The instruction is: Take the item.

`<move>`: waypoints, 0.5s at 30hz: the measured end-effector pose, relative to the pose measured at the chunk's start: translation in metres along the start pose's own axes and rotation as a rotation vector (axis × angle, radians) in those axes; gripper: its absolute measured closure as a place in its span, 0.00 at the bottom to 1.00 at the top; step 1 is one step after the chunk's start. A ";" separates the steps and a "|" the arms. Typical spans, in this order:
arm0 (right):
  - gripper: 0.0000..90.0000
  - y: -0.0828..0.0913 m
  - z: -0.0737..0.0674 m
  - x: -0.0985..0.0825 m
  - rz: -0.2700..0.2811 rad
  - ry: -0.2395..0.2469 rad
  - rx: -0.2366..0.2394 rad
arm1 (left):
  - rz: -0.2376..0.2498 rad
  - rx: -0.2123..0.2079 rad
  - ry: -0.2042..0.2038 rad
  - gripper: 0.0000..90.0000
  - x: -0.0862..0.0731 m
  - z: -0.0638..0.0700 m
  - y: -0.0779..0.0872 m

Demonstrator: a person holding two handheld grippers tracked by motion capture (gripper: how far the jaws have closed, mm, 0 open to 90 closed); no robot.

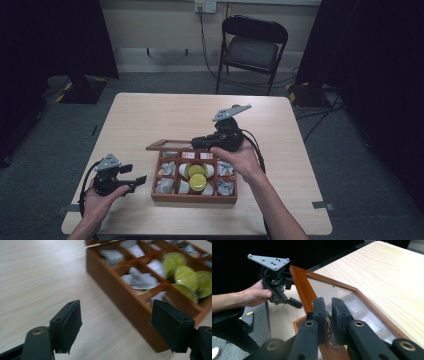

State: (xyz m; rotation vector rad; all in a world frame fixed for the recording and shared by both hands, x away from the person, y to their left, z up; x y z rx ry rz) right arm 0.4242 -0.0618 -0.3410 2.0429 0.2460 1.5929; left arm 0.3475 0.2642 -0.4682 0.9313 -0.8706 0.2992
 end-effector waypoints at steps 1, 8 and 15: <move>0.91 0.000 0.000 0.000 0.000 0.000 0.001 | 0.007 -0.006 -0.014 0.28 0.001 0.004 0.000; 0.91 0.000 0.001 0.001 -0.001 0.000 0.002 | 0.011 -0.071 -0.102 0.29 0.007 0.032 -0.004; 0.91 0.000 0.001 0.002 -0.001 -0.003 0.004 | -0.019 -0.143 -0.157 0.30 0.011 0.051 -0.010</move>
Point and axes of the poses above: each handheld gripper's, and its own axes: y roughly backward along the jaws, x roughly out of its top, z roughly to its right, the point moved 2 cm from there along -y, roughly forward along the jaws, and after that the axes turned 9 degrees about y, right-handed, at the moved point
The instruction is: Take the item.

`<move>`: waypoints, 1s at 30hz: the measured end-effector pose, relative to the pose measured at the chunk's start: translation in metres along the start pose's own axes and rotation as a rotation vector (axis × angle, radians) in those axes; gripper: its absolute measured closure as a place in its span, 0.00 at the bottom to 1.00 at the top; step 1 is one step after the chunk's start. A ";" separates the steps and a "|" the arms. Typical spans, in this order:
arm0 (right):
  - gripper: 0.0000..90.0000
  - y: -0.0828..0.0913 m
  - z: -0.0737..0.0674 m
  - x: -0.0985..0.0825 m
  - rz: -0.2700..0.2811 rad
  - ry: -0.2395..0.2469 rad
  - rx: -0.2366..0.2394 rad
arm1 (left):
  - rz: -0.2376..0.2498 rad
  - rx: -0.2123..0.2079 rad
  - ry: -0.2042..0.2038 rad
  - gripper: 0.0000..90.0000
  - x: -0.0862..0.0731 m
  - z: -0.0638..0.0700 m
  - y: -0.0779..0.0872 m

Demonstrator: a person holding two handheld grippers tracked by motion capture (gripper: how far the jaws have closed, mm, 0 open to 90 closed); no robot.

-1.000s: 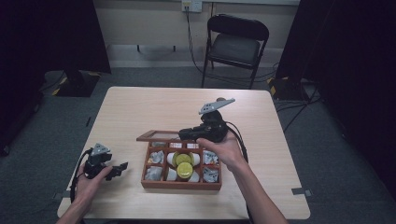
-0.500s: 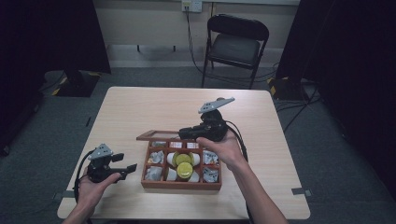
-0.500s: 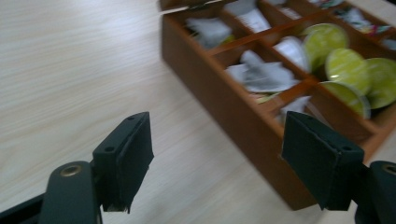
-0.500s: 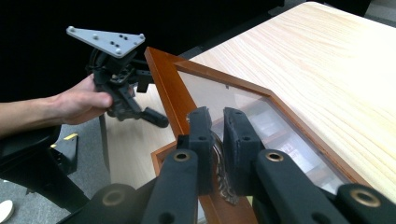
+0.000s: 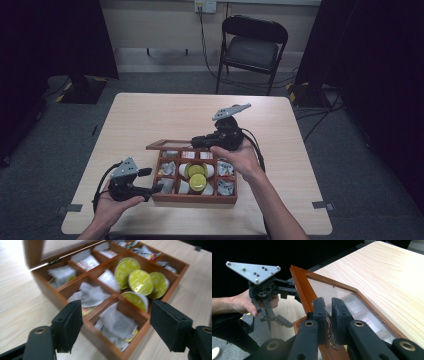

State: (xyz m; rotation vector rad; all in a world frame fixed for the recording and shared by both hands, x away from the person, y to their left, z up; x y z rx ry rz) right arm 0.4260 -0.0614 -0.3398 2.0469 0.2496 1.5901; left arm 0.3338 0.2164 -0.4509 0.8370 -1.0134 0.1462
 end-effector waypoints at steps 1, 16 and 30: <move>0.91 0.000 0.000 0.000 0.000 0.000 0.000 | 0.001 -0.016 0.005 0.30 0.001 0.002 -0.002; 0.91 0.000 0.001 0.001 -0.001 0.001 -0.001 | -0.057 -0.106 -0.080 0.34 0.026 0.036 -0.052; 0.91 0.000 0.001 0.002 -0.001 0.004 -0.002 | -0.174 -0.115 -0.130 0.33 0.033 0.044 -0.095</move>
Point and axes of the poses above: each handheld gripper's, and its own axes: y roughly backward along the jaws, x roughly out of its top, z roughly to its right, the point moved 2 cm from there along -y, roughly forward along the jaws, and after that the axes turned 9 degrees about y, right-handed, at the moved point
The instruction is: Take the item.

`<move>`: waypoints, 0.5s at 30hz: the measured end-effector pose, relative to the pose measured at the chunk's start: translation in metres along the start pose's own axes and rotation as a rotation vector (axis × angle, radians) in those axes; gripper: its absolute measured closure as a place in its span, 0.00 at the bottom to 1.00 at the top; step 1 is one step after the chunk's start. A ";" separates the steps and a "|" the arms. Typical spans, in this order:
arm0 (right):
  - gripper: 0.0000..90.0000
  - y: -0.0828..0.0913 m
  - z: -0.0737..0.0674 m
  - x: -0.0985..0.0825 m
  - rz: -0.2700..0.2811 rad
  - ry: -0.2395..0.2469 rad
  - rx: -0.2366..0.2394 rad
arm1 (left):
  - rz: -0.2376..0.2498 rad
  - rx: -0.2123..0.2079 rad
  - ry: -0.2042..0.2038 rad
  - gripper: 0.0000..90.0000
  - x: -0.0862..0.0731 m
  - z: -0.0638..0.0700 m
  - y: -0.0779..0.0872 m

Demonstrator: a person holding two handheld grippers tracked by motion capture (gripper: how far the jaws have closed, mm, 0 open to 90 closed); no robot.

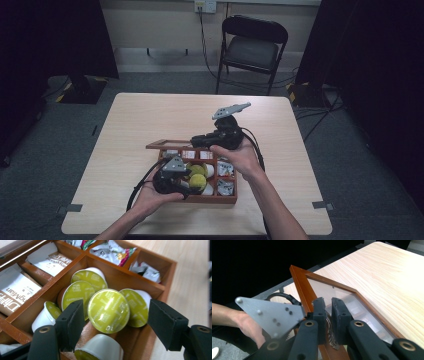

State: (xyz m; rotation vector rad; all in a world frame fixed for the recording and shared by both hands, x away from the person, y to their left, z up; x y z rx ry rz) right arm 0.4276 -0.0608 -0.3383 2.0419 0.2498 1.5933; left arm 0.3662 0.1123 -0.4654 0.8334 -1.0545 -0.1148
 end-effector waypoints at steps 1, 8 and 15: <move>0.91 0.000 0.000 0.000 0.000 0.000 0.000 | -0.003 0.004 -0.004 0.33 0.001 -0.001 -0.002; 0.91 0.000 0.001 0.000 0.000 0.000 0.000 | -0.058 0.029 -0.008 0.33 0.007 -0.005 -0.013; 0.91 0.000 0.000 0.000 0.000 0.003 -0.002 | -0.058 0.037 -0.029 0.36 0.011 -0.001 -0.023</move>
Point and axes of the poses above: each handheld gripper's, and its own axes: y roughly backward along the jaws, x roughly out of its top, z roughly to its right, the point moved 2 cm from there along -y, roughly forward along the jaws, and after that the axes turned 9 degrees about y, right-handed, at the moved point
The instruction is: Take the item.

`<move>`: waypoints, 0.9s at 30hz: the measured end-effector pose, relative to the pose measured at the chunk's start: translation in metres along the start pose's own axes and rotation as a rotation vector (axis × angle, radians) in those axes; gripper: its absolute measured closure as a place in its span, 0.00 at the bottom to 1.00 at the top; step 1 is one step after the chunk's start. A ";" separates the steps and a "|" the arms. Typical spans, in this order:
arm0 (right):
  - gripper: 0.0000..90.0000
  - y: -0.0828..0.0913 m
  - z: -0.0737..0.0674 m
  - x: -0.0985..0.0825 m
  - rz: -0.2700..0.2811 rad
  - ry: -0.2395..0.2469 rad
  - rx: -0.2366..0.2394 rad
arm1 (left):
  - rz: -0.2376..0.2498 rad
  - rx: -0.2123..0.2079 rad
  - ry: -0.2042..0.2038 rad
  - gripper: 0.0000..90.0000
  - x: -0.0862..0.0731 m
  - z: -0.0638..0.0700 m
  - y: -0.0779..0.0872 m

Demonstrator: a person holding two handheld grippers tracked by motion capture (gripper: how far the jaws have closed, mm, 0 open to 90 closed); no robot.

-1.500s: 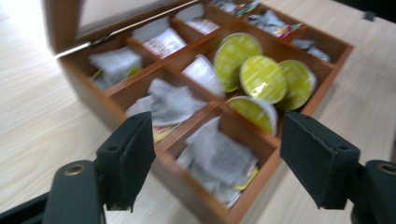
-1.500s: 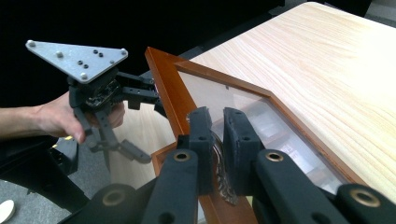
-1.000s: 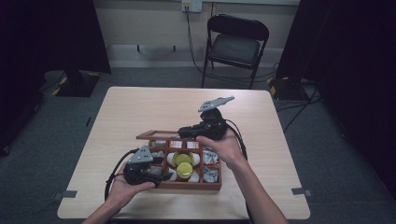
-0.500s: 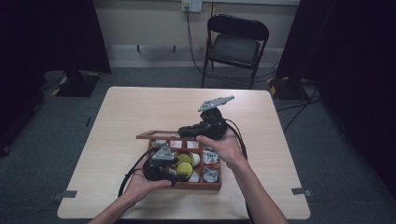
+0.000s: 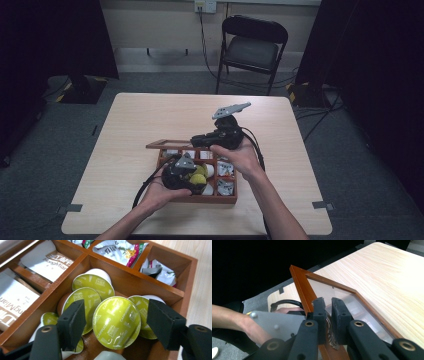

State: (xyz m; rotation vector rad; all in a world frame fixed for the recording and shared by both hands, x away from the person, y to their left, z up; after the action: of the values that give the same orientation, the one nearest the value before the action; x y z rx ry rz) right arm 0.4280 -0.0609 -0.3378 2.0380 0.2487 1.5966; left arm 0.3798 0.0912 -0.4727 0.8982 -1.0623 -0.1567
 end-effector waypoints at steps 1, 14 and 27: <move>0.91 0.000 0.000 0.000 0.000 0.001 0.000 | -0.025 -0.012 -0.006 0.37 0.000 0.001 0.000; 0.91 0.000 0.000 0.000 0.000 0.000 0.000 | -0.095 -0.010 0.042 0.35 0.000 0.000 -0.010; 0.91 0.000 0.000 0.000 0.000 0.001 0.000 | -0.147 0.043 0.009 0.44 0.000 0.000 -0.013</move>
State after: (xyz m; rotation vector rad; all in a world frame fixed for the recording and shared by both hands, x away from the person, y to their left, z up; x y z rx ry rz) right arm 0.4282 -0.0608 -0.3377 2.0373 0.2487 1.5981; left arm 0.3839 0.0827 -0.4822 1.0150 -0.9948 -0.2527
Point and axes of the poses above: each handheld gripper's, and its own axes: y roughly backward along the jaws, x roughly out of its top, z roughly to its right, the point moved 2 cm from there along -y, roughly forward along the jaws, and after that the axes turned 9 degrees about y, right-handed, at the moved point
